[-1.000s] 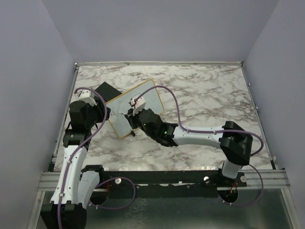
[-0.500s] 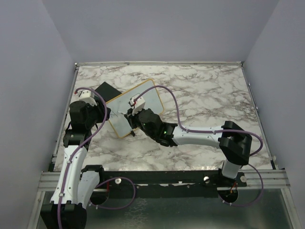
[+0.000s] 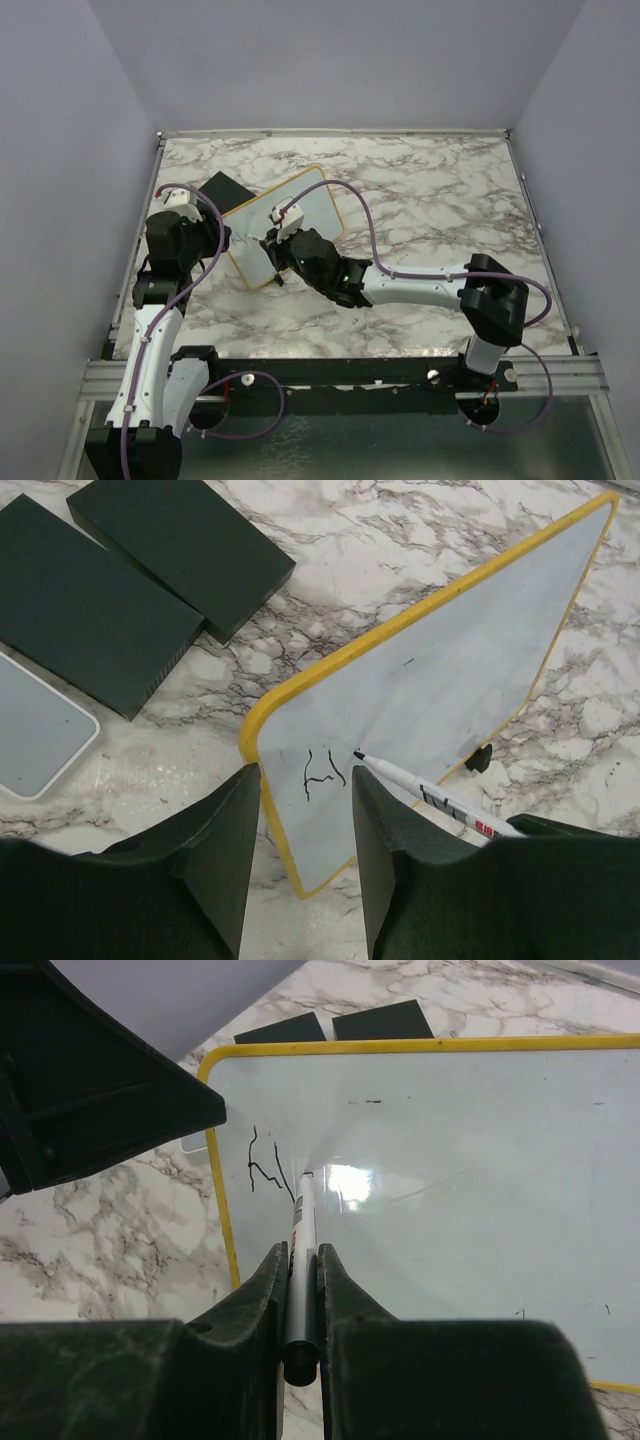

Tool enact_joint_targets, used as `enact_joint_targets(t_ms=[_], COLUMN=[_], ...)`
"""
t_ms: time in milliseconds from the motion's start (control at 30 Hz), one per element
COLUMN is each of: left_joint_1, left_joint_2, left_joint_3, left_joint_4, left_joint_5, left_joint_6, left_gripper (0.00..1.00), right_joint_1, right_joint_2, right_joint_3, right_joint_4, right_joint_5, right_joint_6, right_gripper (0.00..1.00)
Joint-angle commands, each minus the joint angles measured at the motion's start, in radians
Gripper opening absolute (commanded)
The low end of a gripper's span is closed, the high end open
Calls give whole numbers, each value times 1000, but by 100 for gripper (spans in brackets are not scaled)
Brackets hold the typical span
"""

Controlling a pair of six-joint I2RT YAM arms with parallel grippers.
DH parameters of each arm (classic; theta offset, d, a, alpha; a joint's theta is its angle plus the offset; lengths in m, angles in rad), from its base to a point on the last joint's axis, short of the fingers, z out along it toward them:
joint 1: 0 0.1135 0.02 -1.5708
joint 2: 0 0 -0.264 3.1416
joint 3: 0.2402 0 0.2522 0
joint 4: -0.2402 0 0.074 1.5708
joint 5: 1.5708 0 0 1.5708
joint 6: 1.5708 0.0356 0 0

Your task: Write a sentence on the whiteboard

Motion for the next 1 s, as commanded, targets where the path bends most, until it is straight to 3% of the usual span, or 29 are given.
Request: enact_joint_targets(t_ms=[0, 300, 967], left_joint_1=[-4, -2, 0], left_joint_2=[-10, 28, 55], left_joint_3=[-2, -2, -5], left_joint_4=[-14, -11, 7], left_joint_5=[-53, -27, 44], left_joint_6=[4, -5, 4], left_gripper=[45, 52, 50], right_joint_1=[11, 16, 25], right_joint_2=[10, 8, 13], right_joint_3=[-5, -5, -14], right_joint_4=[13, 14, -6], right_joint_5=[4, 13, 27], right_joint_6=[-4, -10, -9], right_gripper=[0, 0, 0])
